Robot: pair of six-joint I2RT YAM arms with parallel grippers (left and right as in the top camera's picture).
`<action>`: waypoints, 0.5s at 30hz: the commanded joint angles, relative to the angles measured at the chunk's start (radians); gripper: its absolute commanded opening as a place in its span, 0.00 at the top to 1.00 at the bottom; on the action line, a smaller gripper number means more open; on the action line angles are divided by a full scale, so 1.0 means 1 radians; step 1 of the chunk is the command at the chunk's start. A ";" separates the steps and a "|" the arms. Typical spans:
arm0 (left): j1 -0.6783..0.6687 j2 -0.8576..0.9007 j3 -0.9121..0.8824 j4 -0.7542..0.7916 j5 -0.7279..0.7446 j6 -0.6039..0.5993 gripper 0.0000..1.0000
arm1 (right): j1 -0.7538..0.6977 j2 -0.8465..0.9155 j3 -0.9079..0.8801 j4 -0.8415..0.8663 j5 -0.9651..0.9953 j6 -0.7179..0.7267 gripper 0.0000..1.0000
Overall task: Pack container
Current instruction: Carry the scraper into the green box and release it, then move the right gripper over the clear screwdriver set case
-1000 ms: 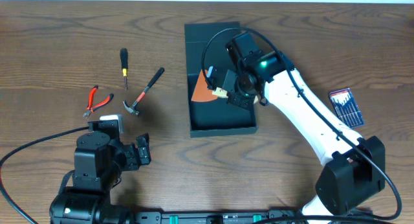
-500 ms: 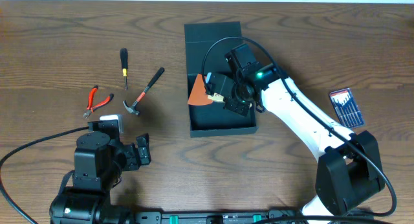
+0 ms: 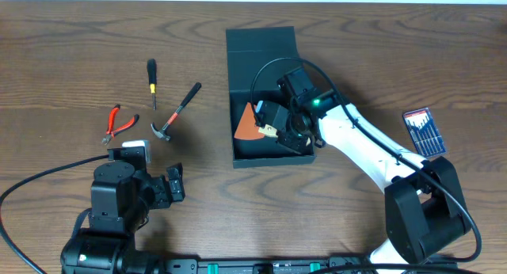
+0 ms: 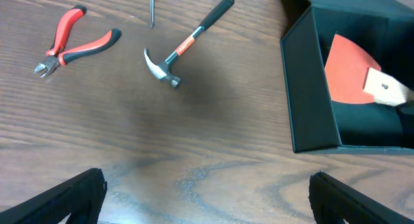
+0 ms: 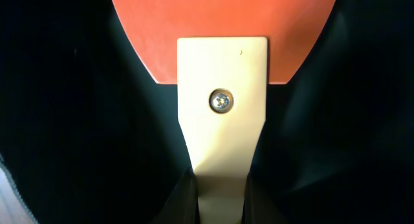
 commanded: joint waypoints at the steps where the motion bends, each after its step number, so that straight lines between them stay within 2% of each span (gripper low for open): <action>1: -0.003 0.002 0.019 0.000 -0.020 -0.010 0.02 | -0.003 0.010 -0.011 0.010 -0.019 0.032 0.98; 3: -0.003 0.002 0.019 0.000 -0.020 -0.010 0.01 | -0.003 0.010 -0.011 0.011 -0.020 0.033 0.92; 5: -0.003 0.002 0.019 0.000 -0.020 -0.010 0.02 | -0.003 0.010 -0.011 0.013 -0.020 0.037 0.65; 9: -0.003 0.002 0.019 0.000 -0.020 -0.010 0.01 | -0.003 0.010 -0.011 0.013 -0.020 0.037 0.53; 15: -0.003 0.002 0.019 0.000 -0.020 -0.010 0.01 | -0.003 0.009 -0.011 0.038 -0.019 0.037 0.49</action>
